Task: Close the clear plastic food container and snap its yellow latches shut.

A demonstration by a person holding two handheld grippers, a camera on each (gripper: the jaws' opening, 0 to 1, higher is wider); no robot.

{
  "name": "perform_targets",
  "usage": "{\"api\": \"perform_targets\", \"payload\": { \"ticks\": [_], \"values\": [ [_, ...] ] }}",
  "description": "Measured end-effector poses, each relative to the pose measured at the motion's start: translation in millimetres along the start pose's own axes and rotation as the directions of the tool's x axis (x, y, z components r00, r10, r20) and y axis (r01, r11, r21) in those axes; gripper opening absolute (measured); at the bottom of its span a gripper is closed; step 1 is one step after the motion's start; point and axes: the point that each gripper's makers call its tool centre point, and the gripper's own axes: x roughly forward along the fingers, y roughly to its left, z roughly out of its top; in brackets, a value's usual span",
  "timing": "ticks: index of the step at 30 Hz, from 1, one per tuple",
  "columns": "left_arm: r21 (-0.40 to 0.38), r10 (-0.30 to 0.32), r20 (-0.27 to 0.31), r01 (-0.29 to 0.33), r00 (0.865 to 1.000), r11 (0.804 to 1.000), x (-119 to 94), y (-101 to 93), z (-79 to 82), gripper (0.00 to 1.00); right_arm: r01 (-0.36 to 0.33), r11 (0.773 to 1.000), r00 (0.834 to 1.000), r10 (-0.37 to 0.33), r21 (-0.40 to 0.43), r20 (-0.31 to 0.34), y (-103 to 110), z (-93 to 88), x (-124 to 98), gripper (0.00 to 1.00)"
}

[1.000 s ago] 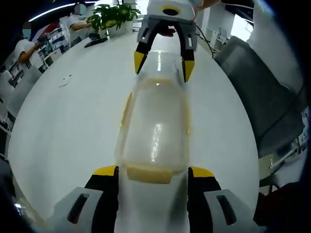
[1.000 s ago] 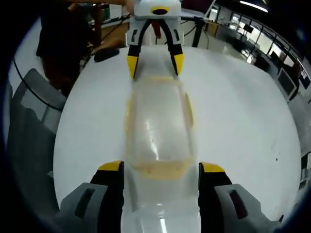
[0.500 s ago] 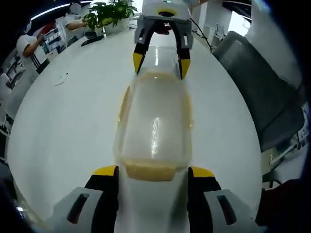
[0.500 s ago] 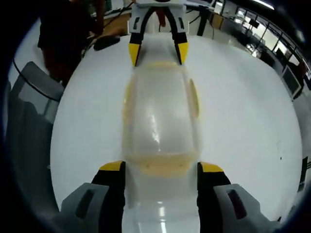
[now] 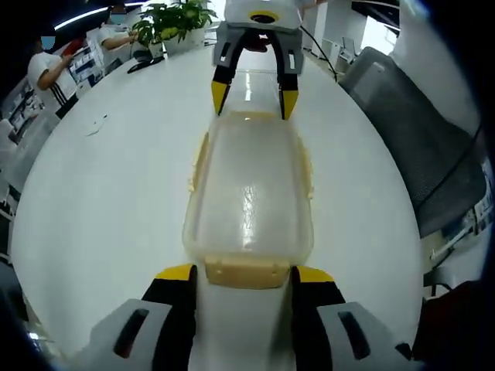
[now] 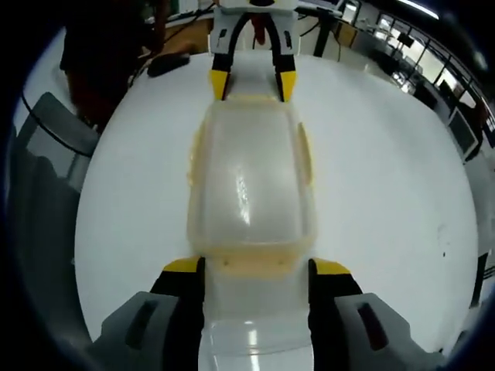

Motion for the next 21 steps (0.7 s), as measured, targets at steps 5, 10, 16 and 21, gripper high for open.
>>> {"api": "perform_targets", "payload": {
  "ticks": [5,10,16,21],
  "values": [
    [0.001,0.005,-0.001,-0.005,1.000,1.000,0.2,0.3,-0.3,0.43,0.006,1.000,1.000,-0.006,-0.011,-0.002,1.0,0.7,-1.1,0.46],
    [0.002,0.005,-0.002,-0.005,1.000,1.000,0.2,0.2,-0.6,0.43,0.013,0.999,1.000,-0.013,-0.034,-0.003,1.7,3.2,-2.0,0.45],
    [0.008,0.002,-0.002,-0.002,1.000,1.000,0.3,-0.6,0.1,0.41,0.014,1.000,0.999,-0.014,-0.028,-0.030,-0.4,-0.1,0.0,0.42],
    [0.008,0.002,0.000,-0.002,1.000,1.000,0.3,-1.4,2.1,0.41,0.021,0.999,0.999,-0.022,-0.027,-0.039,-3.6,-1.3,0.2,0.40]
  ]
}}
